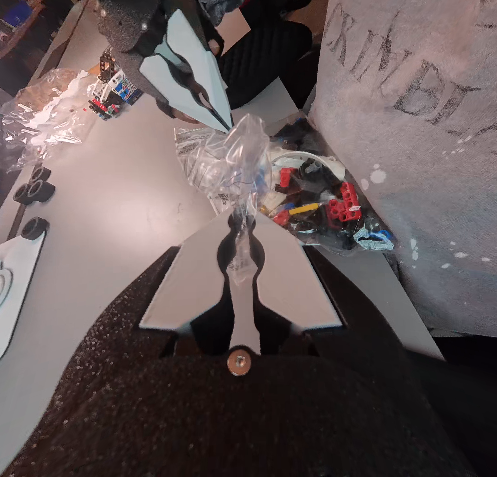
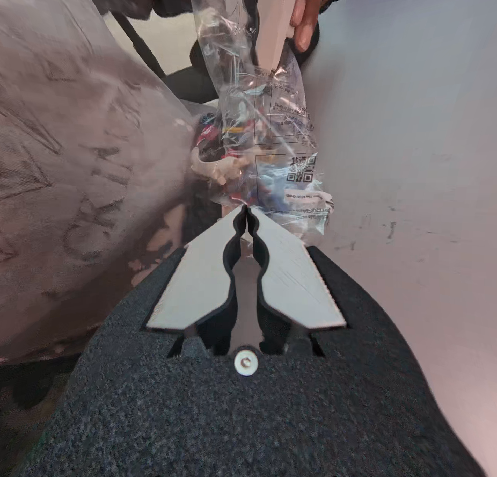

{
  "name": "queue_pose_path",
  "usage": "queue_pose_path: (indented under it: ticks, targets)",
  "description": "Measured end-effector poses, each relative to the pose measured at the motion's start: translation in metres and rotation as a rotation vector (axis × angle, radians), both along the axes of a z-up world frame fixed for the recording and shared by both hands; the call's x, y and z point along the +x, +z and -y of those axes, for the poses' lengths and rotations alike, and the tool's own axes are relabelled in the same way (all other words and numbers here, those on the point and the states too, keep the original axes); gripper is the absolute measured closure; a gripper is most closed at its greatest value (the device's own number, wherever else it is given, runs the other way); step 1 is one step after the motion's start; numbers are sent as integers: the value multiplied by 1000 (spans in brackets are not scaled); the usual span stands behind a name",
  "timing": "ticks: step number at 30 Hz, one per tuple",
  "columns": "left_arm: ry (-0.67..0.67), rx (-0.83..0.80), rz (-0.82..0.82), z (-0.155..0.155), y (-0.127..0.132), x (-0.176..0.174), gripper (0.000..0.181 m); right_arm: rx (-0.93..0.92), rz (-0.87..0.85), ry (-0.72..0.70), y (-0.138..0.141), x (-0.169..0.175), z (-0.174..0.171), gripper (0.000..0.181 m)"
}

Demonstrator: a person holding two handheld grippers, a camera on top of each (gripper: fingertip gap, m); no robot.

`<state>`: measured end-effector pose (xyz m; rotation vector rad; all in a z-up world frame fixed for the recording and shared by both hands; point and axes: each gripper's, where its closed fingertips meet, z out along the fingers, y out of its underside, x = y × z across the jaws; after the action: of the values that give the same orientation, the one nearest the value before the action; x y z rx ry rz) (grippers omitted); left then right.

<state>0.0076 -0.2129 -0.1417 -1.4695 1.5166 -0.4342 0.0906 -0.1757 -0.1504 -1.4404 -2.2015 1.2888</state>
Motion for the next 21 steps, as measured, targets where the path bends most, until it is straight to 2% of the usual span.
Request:
queue_pose_path:
  ticks: [2, 4, 5, 7, 9, 10, 12, 14, 15, 16, 17, 19, 21]
  targets:
    - [7, -19, 15, 4, -4, 0, 179, 0, 40, -8, -11, 3, 10, 181]
    - [15, -23, 22, 6, -5, 0, 177, 101, 101, 17, -37, 11, 11, 181]
    - [19, -23, 25, 7, -5, 0, 178, 112, 81, 9, -40, 10, 13, 181]
    - [26, -19, 15, 9, -7, -1, 180, 87, 71, 14, -31, 12, 12, 181]
    - [43, -8, 6, 10, -9, -1, 180, -39, 10, 14, -3, 12, 10, 181]
    - [47, -6, 12, 10, -8, -1, 180, -94, -22, -6, 12, 10, 4, 175]
    - [53, -3, 26, 10, -7, 0, 181, -57, -82, -99, 24, 2, -25, 160]
    - [53, -1, 55, 8, -4, 1, 181, 101, -101, -175, 13, -6, -55, 128]
    - [50, -1, 73, 8, -2, 2, 181, 122, -95, -176, 6, -9, -58, 116]
    - [46, 3, 88, 7, 1, 3, 181, 84, -86, -170, 2, -15, -53, 111]
    - [42, 11, 95, 5, 3, 3, 181, 23, -62, -155, -3, -20, -44, 113]
    - [34, 24, 88, 2, 6, 4, 181, -63, -38, -81, -11, -25, -28, 157]
    - [60, 26, 81, -8, 9, -3, 181, -43, -113, -117, -4, -37, -43, 180]
